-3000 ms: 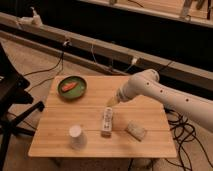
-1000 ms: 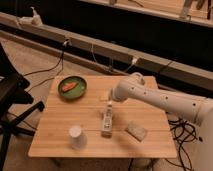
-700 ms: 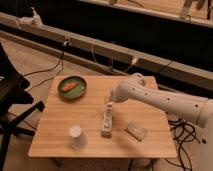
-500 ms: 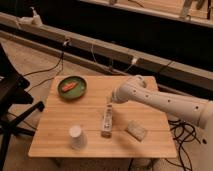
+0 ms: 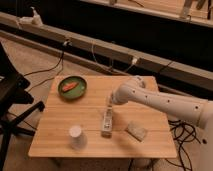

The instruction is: Stand the bottle upright

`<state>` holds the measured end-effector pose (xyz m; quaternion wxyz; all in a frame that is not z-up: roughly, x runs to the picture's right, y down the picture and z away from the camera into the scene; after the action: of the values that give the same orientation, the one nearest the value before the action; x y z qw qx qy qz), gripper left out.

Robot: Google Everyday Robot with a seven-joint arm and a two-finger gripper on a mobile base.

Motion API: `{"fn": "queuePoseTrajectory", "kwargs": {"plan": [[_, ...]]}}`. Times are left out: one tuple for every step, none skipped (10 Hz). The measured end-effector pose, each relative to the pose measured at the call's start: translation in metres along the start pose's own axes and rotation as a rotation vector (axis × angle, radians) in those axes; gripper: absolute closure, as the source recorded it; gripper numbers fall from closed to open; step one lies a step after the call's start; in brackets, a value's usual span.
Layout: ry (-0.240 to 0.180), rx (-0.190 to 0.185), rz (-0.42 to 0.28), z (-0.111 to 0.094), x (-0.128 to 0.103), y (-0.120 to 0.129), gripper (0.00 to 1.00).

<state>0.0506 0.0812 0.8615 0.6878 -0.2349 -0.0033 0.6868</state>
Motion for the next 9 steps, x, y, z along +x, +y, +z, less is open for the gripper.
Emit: {"fn": "queuePoseTrajectory", "kwargs": {"plan": [[0.000,0.002,0.003,0.002,-0.006,-0.004,0.51],[0.014,0.011,0.002,0.005,-0.010,-0.002,0.39],[0.029,0.034,0.008,0.007,-0.010,0.005,0.29],[0.040,0.049,0.012,0.009,-0.011,0.010,0.23],[0.052,0.073,0.019,0.011,-0.014,0.009,0.20],[0.061,0.087,0.024,0.012,-0.015,0.008,0.20],[0.075,0.089,0.029,0.016,-0.015,0.010,0.20],[0.096,0.088,0.035,0.022,-0.014,0.008,0.20],[0.117,0.081,0.042,0.027,-0.013,0.006,0.20]]}}
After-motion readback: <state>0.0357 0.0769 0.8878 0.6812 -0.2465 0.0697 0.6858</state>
